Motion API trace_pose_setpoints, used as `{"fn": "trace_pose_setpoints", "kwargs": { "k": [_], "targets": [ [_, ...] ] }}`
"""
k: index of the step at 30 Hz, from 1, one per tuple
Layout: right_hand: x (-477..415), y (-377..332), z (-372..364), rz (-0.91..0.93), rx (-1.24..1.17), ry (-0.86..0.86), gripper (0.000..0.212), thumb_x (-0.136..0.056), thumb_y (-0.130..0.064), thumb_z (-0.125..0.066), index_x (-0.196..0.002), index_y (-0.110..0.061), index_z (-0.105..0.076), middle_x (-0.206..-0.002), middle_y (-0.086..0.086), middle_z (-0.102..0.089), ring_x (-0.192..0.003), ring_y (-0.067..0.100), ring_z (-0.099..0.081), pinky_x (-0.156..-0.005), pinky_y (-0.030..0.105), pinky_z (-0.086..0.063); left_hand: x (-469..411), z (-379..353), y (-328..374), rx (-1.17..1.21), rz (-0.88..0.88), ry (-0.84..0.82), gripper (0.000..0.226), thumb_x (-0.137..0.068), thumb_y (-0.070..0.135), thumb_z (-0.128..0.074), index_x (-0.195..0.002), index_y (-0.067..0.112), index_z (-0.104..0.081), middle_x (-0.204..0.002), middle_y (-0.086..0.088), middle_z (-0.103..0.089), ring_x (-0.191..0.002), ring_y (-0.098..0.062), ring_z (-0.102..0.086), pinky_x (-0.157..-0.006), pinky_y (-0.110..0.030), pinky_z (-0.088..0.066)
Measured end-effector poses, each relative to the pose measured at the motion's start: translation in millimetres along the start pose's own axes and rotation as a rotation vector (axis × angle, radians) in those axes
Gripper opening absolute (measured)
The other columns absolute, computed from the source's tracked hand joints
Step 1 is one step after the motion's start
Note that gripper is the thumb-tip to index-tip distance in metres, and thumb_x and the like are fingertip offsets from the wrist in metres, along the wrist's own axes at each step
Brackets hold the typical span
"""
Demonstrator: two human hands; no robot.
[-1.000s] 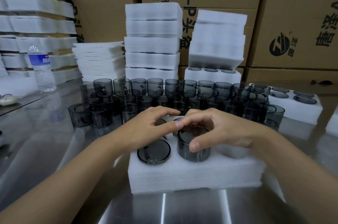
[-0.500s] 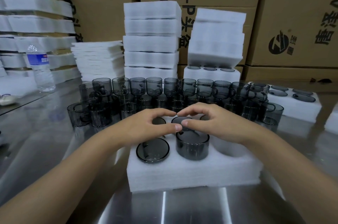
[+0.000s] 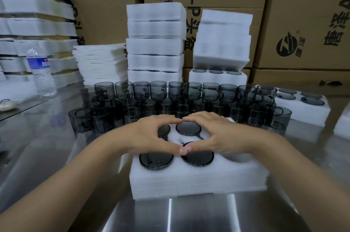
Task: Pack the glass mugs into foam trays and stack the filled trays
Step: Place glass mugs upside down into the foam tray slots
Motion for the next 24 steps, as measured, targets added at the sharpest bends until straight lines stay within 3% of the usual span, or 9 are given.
{"fn": "trace_pose_setpoints", "kwargs": {
  "k": [7,10,13,15,17,19,21,24],
  "targets": [
    [0.4,1.0,1.2,-0.010,0.000,0.022,0.092,-0.063,-0.079,-0.050,-0.144,-0.047,-0.021,-0.152,-0.020,-0.018,-0.139,0.009,-0.015,-0.111,0.033,-0.016,-2.8,-0.3,-1.9,-0.050,-0.009,0.005,0.102,-0.046,0.079,-0.061,-0.139,0.050,-0.033,-0.133,0.036,-0.024,-0.129,0.008,-0.021,-0.105,-0.022,-0.019],
    [0.0,2.6,1.5,-0.010,-0.007,0.032,0.092,-0.059,-0.082,-0.048,-0.141,-0.049,-0.026,-0.151,-0.021,-0.018,-0.139,0.007,-0.015,-0.110,0.032,-0.015,-0.8,2.2,-0.6,-0.061,-0.039,0.035,0.089,-0.050,0.081,-0.058,-0.133,0.053,-0.040,-0.131,0.040,-0.030,-0.124,0.013,-0.030,-0.102,-0.018,-0.024],
    [-0.3,4.0,1.5,-0.017,-0.024,0.042,0.091,-0.052,-0.085,-0.044,-0.136,-0.052,-0.034,-0.151,-0.024,-0.018,-0.139,0.006,-0.013,-0.109,0.031,-0.013,0.6,30.6,-9.8,0.087,-0.033,0.315,0.054,-0.066,0.080,-0.053,-0.110,0.050,-0.061,-0.111,0.035,-0.058,-0.104,0.018,-0.050,-0.088,-0.013,-0.037],
    [-0.9,4.5,1.8,-0.018,-0.031,0.053,0.092,-0.050,-0.086,-0.043,-0.135,-0.052,-0.038,-0.150,-0.025,-0.020,-0.139,0.007,-0.014,-0.110,0.033,-0.013,7.1,58.6,-25.5,0.062,0.004,0.594,0.027,-0.084,0.061,-0.053,-0.098,0.043,-0.068,-0.087,0.034,-0.061,-0.085,0.020,-0.053,-0.072,-0.007,-0.037],
    [-1.1,4.3,1.9,-0.017,-0.034,0.060,0.093,-0.049,-0.087,-0.043,-0.134,-0.051,-0.040,-0.150,-0.025,-0.020,-0.139,0.008,-0.015,-0.111,0.034,-0.013,15.7,79.1,-42.6,-0.082,0.086,0.773,0.018,-0.093,0.036,-0.055,-0.103,0.033,-0.069,-0.080,0.028,-0.061,-0.074,0.010,-0.055,-0.065,-0.011,-0.039],
    [-0.3,4.4,1.6,-0.015,-0.034,0.061,0.092,-0.048,-0.087,-0.043,-0.133,-0.050,-0.042,-0.149,-0.025,-0.021,-0.139,0.008,-0.015,-0.111,0.033,-0.014,14.2,85.0,-65.0,-0.176,0.202,0.764,0.026,-0.092,0.024,-0.056,-0.116,0.025,-0.066,-0.097,0.011,-0.069,-0.087,-0.007,-0.059,-0.075,-0.025,-0.048],
    [0.8,4.0,1.4,-0.013,-0.039,0.063,0.091,-0.048,-0.086,-0.043,-0.132,-0.050,-0.044,-0.149,-0.026,-0.022,-0.138,0.007,-0.016,-0.107,0.030,-0.013,8.9,82.7,-85.5,-0.233,0.296,0.682,0.037,-0.089,0.025,-0.061,-0.126,0.025,-0.059,-0.118,0.002,-0.065,-0.109,-0.018,-0.055,-0.091,-0.036,-0.048],
    [1.5,1.8,2.1,-0.011,-0.041,0.064,0.088,-0.049,-0.084,-0.044,-0.130,-0.049,-0.046,-0.148,-0.026,-0.023,-0.137,0.005,-0.016,-0.104,0.027,-0.012,2.7,75.2,-98.0,-0.309,0.328,0.595,0.049,-0.085,0.037,-0.067,-0.131,0.030,-0.053,-0.126,0.001,-0.060,-0.114,-0.020,-0.051,-0.091,-0.038,-0.048]
  ]
}}
Point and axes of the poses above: each hand's wrist, its own x-axis away from the middle knuckle, its own z-axis out of the back of the hand, y = z × x, the point moved 9 cm from there along -x, towards the middle knuckle
